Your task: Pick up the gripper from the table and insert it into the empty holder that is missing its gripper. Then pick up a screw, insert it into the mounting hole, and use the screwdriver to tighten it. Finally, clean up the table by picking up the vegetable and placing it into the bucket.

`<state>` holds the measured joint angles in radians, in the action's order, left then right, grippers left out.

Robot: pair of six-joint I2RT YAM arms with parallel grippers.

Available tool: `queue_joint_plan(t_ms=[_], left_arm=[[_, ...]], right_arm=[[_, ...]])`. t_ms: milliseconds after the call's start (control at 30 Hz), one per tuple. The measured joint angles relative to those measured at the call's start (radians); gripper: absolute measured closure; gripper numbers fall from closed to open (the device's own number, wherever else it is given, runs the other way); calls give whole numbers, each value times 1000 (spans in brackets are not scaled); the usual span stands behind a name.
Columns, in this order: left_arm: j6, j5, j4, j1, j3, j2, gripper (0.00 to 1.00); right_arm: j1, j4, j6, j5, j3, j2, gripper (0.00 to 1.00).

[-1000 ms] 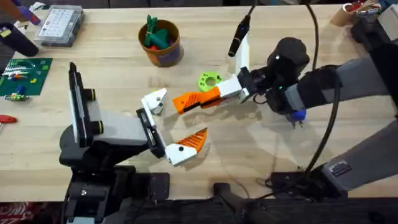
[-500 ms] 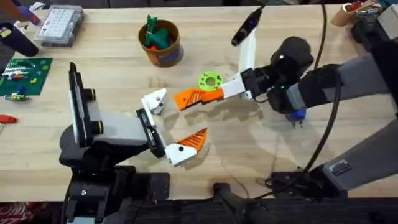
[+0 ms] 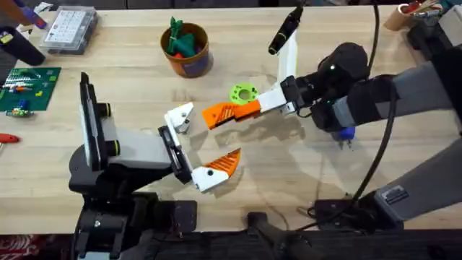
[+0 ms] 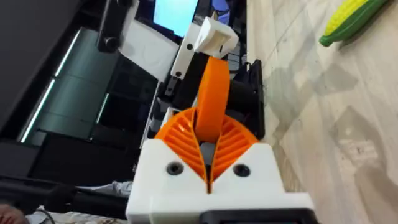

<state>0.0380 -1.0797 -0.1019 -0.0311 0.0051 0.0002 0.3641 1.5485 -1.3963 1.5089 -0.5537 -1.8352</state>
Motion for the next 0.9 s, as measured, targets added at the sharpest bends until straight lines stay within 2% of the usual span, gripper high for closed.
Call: queue_joint_plan(t_ms=[267, 600, 900], left_arm=[[0, 0, 0, 0, 0, 0, 17], [0, 0, 0, 0, 0, 0, 17], [0, 0, 0, 0, 0, 0, 17]], right_arm=[[3, 0, -30, 0, -8, 16, 991], [64, -31, -32, -12, -21, 18, 990], [72, -37, -33, -27, -21, 18, 991]])
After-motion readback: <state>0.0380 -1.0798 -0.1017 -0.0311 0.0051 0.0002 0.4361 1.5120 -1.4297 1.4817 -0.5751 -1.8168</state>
